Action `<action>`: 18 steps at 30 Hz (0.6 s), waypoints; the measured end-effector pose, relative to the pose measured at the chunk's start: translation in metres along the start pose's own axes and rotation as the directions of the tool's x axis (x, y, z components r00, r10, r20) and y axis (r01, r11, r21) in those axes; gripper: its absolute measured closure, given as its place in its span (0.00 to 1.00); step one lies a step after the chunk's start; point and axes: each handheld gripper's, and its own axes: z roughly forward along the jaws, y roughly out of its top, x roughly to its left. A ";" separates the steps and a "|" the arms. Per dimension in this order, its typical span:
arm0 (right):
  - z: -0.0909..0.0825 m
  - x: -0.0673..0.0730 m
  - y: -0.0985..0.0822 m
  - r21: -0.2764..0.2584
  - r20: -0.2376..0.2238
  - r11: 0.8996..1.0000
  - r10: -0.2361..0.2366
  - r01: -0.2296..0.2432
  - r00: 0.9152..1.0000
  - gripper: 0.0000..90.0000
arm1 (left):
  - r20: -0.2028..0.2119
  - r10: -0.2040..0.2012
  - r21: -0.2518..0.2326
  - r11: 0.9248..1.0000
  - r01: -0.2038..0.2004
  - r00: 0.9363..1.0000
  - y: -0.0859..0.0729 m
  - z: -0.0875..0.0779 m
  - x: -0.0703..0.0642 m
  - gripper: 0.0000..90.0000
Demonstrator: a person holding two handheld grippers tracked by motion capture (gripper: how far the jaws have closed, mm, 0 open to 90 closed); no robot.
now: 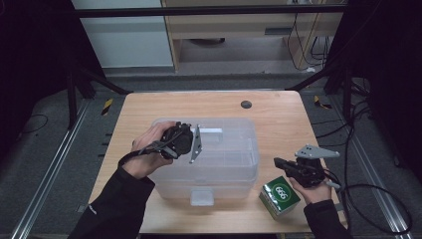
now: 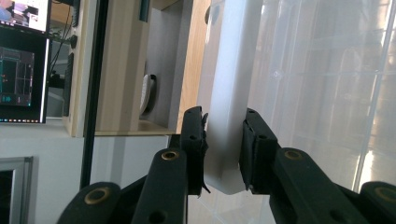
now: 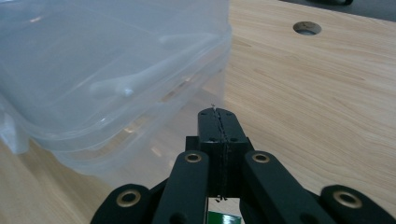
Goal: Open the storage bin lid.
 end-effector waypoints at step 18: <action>0.002 0.012 -0.010 0.032 -0.052 0.999 -0.016 0.018 0.999 1.00 | -0.025 -0.061 -0.003 0.998 0.061 0.998 0.000 0.009 0.019 0.80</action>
